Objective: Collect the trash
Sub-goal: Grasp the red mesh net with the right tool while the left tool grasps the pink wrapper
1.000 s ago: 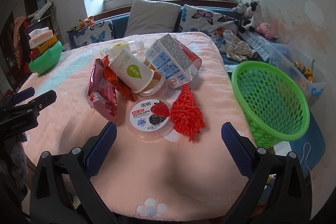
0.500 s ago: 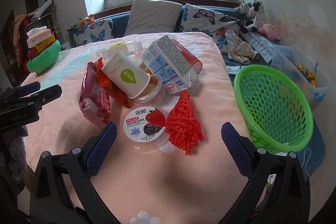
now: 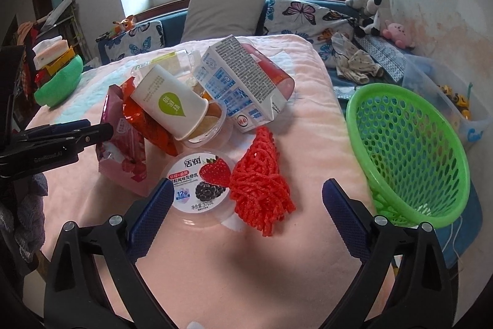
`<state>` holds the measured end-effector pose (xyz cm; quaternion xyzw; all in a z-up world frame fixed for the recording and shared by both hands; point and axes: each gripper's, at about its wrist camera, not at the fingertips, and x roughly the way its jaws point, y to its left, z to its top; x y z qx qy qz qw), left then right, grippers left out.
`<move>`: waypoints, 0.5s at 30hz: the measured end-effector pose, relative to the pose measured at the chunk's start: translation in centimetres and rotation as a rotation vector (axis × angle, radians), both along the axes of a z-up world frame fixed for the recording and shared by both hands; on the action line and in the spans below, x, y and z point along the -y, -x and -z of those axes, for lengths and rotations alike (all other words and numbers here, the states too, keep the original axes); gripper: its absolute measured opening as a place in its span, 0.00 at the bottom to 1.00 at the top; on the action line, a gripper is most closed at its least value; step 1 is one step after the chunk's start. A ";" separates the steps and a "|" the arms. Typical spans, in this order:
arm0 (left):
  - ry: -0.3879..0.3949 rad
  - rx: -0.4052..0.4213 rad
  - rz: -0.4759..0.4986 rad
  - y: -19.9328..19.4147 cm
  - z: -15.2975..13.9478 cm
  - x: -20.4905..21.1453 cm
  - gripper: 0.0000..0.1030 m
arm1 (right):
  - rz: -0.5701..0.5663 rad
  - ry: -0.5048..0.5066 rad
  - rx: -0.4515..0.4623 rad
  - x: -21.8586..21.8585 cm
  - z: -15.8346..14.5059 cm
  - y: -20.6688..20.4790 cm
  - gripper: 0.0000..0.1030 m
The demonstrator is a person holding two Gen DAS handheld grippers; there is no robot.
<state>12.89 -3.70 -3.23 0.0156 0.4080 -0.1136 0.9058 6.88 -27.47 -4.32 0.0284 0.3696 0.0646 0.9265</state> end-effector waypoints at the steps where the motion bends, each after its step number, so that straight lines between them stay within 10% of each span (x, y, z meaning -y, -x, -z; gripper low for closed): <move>1: 0.004 -0.010 0.004 -0.3 0.2 0.1 0.52 | 0.000 -0.003 -0.003 0.1 0.1 -0.1 0.93; 15: 0.055 -0.035 0.027 -0.5 0.7 -0.5 0.11 | -0.020 -0.033 -0.029 0.6 1.0 -1.2 0.83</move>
